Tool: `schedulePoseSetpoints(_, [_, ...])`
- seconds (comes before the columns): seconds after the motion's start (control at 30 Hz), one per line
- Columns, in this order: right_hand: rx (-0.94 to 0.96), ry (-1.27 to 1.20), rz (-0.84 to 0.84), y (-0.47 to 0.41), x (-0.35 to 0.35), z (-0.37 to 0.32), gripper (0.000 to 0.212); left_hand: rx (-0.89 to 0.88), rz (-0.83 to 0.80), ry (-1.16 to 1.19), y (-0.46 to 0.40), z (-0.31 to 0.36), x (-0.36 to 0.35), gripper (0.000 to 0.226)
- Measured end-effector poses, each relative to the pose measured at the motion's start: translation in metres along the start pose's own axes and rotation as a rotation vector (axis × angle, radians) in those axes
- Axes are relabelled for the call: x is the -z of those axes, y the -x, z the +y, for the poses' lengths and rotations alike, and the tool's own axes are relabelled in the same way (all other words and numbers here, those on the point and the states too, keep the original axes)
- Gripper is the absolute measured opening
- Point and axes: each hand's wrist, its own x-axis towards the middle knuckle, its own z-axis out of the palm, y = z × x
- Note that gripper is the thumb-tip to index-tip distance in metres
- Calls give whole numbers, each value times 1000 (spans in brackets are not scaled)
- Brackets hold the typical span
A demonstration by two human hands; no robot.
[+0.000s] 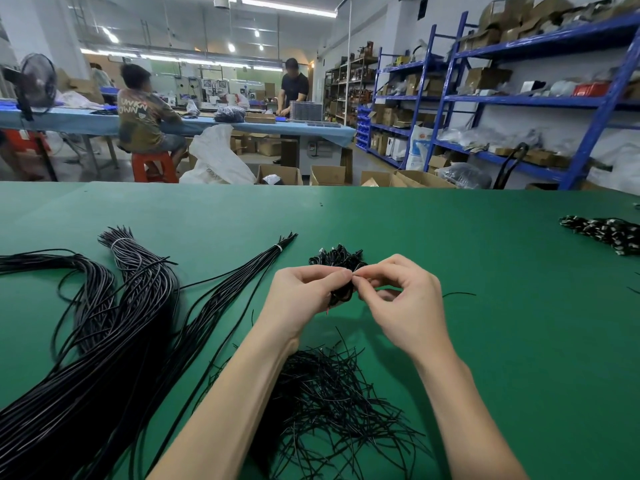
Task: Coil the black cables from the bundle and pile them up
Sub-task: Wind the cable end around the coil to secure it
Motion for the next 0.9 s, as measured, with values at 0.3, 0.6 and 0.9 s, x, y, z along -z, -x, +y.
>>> schedulePoseSetpoints(0.3, [73, -69, 67, 0, 2, -2, 13, 117, -162, 252, -2, 3, 0, 12])
schedulePoseSetpoints(0.6, [81, -124, -56, 3, -1, -4, 18, 489, -329, 422, 0, -2, 11, 17])
schedulePoseSetpoints(0.9, [71, 51, -166, -7, 20, -18, 7, 443, -277, 358, -5, -6, 9, 9])
